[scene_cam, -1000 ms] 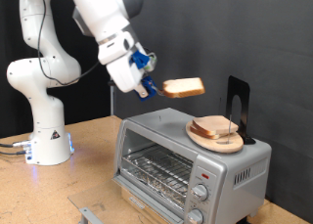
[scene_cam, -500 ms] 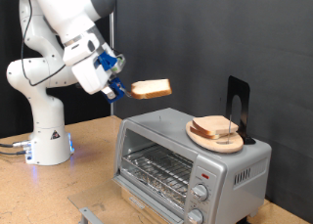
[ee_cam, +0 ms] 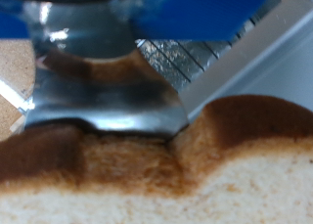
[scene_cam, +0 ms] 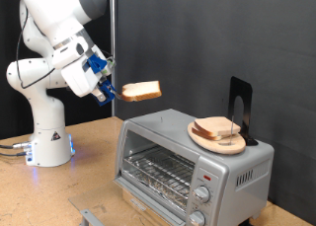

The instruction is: Make a piece of toast with the oven

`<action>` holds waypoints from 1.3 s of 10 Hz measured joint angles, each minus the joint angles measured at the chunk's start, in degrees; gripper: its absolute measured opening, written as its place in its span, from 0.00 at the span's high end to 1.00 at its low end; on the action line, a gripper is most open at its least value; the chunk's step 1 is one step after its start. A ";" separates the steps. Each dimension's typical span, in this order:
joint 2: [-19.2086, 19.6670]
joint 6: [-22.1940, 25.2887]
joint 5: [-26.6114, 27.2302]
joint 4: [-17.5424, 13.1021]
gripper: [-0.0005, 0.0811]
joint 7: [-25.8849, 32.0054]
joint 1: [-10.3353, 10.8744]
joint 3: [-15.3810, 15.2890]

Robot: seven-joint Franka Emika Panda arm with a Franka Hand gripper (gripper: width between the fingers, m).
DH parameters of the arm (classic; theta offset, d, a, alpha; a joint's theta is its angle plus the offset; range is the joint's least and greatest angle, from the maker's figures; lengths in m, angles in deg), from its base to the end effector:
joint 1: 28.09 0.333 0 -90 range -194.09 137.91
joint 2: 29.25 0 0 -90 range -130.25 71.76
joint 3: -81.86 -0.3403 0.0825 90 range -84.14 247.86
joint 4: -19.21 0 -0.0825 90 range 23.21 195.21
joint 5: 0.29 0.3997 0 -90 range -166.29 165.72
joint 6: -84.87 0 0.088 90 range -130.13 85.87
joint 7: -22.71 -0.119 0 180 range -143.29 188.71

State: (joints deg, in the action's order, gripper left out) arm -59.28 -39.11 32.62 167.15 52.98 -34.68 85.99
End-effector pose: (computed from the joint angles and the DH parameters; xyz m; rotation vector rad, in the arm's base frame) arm 0.3946 -0.0478 0.4532 -2.6559 -0.0604 -0.3707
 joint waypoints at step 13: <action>19.37 -13.24 1.04 -0.46 0.50 15.47 -0.28 4.32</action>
State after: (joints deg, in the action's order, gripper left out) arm -39.92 -52.36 33.67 166.68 68.45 -34.95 90.31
